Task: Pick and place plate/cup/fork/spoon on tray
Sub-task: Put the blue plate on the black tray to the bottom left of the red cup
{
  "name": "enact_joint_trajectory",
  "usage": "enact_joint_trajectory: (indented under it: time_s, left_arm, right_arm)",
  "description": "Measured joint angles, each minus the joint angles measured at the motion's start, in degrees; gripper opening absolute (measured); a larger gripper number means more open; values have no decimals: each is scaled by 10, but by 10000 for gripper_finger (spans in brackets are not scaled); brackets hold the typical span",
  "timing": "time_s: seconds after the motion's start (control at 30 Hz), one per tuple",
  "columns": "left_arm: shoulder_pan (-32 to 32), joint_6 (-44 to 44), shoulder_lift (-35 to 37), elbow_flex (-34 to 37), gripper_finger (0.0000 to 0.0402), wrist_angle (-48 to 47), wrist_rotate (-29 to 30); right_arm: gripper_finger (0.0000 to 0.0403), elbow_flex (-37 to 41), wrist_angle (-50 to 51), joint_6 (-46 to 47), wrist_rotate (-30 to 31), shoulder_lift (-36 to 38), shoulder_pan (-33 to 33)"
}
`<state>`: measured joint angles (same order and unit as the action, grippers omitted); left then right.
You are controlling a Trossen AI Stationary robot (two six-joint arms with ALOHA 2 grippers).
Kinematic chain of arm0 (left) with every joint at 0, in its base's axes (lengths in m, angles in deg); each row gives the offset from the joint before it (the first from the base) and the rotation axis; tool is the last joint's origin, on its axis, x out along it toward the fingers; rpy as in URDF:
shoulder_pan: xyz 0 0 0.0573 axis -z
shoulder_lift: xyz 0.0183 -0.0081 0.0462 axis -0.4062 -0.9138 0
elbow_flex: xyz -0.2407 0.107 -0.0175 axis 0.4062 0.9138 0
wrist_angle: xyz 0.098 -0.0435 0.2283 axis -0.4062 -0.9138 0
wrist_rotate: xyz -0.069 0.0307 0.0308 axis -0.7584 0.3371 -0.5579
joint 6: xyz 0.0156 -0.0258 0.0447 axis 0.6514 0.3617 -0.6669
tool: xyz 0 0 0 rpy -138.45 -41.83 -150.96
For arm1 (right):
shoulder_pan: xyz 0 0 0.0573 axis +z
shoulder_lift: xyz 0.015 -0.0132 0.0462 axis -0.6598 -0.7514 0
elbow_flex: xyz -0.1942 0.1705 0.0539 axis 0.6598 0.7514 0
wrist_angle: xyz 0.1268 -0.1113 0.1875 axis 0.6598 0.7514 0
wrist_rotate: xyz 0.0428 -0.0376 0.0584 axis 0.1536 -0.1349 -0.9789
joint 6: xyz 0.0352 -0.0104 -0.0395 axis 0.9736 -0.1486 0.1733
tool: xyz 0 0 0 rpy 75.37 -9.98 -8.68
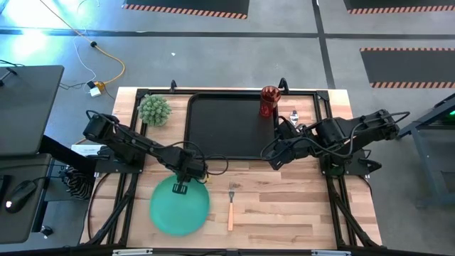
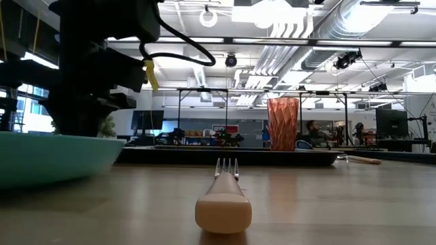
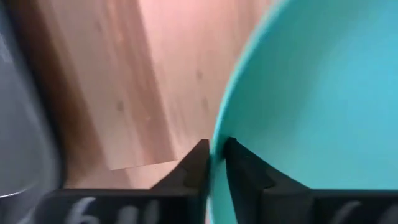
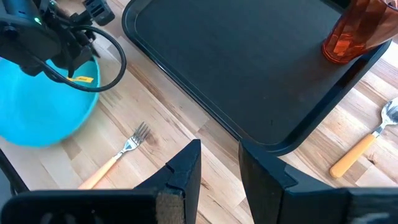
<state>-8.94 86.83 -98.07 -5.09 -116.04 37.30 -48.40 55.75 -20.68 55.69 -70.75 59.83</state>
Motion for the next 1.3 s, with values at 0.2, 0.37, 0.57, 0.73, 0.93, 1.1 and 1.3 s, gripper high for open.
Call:
enact_joint_trajectory:
  time_s: [0.2, 0.37, 0.57, 0.73, 0.93, 1.1, 1.3]
  left_arm:
    - [-5, 27, 2, 0, 12, -1, -46]
    - [-18, 60, 26, -3, 4, -16, -52]
    - [-57, 115, 75, -27, 2, -14, -40]
    - [-100, 170, 110, -57, 1, -14, -9]
    - [-155, 223, 127, -100, 1, -14, 29]
    - [-206, 245, 128, -120, 1, 8, 51]
    - [-280, 262, 128, -121, 1, 47, 51]
  right_arm:
    - [99, 0, 0, 0, 0, 0, 0]
    - [99, 0, 0, 1, 0, 0, 0]
    - [99, 0, -1, 5, 2, 0, 0]
    - [99, 0, -5, 7, 2, 0, 0]
    - [99, 0, -14, 7, 7, 0, 0]
    - [99, 0, -28, 7, 24, 0, 0]
    - [99, 0, -40, 29, 63, 0, 0]
